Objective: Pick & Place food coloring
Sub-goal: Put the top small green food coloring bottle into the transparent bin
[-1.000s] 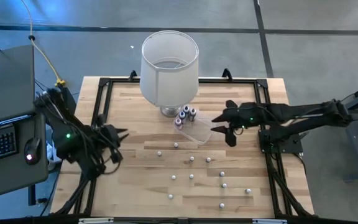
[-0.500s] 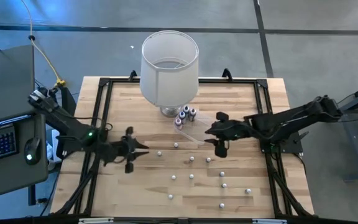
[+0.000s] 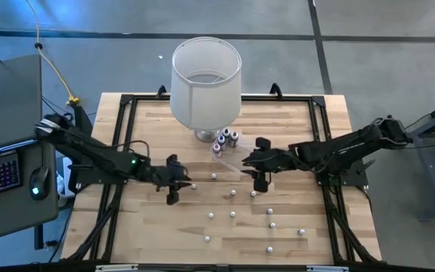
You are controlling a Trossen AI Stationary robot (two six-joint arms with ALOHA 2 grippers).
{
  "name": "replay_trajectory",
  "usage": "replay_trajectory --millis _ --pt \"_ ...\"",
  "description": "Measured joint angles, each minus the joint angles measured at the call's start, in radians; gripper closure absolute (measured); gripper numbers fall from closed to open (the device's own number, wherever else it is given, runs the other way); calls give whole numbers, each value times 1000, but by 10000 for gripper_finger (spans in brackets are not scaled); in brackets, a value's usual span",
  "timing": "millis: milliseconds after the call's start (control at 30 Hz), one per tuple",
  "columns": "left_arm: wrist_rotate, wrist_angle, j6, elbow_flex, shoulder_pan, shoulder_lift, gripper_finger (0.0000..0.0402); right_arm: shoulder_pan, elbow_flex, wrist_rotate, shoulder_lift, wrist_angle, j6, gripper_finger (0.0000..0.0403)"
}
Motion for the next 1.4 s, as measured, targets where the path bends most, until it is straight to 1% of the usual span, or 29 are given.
replay_trajectory --millis 133,200,300,367,433,667,733,800,933,1067,1267,1333,1400 --pt "-18 11 -7 0 0 63 323 -2 0 -3 0 28 4 228" --pt "-8 41 -9 0 0 95 323 -2 0 -3 0 26 5 229" --pt "11 87 -4 1 -1 115 322 -2 0 -5 0 24 5 228" --pt "15 79 -4 2 -1 117 316 -2 0 -5 0 24 6 229" --pt "8 78 -4 1 -1 117 301 -2 0 -5 0 24 6 229" --pt "-5 77 17 1 -1 117 224 -2 0 -5 0 24 8 229" --pt "-5 78 -6 2 -1 128 210 -2 0 -5 0 24 20 230" --pt "2 88 -21 2 2 171 203 -2 0 -6 0 24 36 230" --pt "4 110 -35 2 6 222 200 -2 0 -6 0 24 58 230" --pt "-22 117 -33 2 18 257 200 -2 0 -5 0 24 59 230" --pt "5 124 -32 2 28 261 201 -2 0 -5 0 24 59 230" --pt "17 124 -32 2 27 261 207 -2 0 -5 0 24 60 230" --pt "21 124 -32 2 27 261 223 -2 0 -5 0 24 59 230"
